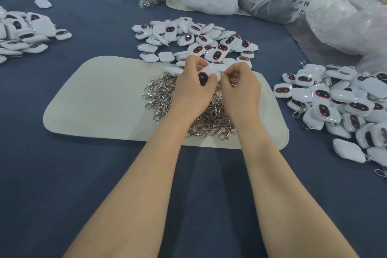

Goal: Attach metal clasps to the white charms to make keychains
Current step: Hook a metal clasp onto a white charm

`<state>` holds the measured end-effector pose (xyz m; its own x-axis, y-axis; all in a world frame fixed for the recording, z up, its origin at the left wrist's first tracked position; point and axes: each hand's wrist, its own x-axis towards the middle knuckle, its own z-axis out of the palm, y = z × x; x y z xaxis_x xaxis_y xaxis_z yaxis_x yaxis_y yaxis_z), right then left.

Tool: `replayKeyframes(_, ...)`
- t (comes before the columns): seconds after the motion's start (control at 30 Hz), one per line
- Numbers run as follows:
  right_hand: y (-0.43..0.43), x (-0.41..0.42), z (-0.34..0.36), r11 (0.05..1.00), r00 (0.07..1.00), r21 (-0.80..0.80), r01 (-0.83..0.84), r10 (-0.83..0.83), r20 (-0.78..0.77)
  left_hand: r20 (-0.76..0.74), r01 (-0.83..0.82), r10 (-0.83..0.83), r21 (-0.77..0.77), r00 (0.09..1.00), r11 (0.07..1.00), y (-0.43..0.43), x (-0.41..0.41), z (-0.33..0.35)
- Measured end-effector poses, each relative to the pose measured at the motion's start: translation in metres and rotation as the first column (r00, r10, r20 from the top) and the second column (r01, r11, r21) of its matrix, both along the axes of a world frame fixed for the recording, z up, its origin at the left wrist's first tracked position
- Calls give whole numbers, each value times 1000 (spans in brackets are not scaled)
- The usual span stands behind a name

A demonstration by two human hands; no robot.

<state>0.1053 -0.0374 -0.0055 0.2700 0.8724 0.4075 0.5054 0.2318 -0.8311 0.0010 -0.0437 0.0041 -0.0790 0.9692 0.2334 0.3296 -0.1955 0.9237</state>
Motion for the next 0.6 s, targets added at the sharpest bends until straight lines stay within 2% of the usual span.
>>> replayKeyframes(0.27, 1, -2, -1, 1000, 1000, 10, -11, 11, 12, -51, -22, 25, 54, 998, 998, 0, -2, -2)
replayKeyframes(0.6, 2, -3, -3, 1000, 1000, 11, -17, 17, 9, -53, -43, 45, 40, 998, 998, 1, -3, -2)
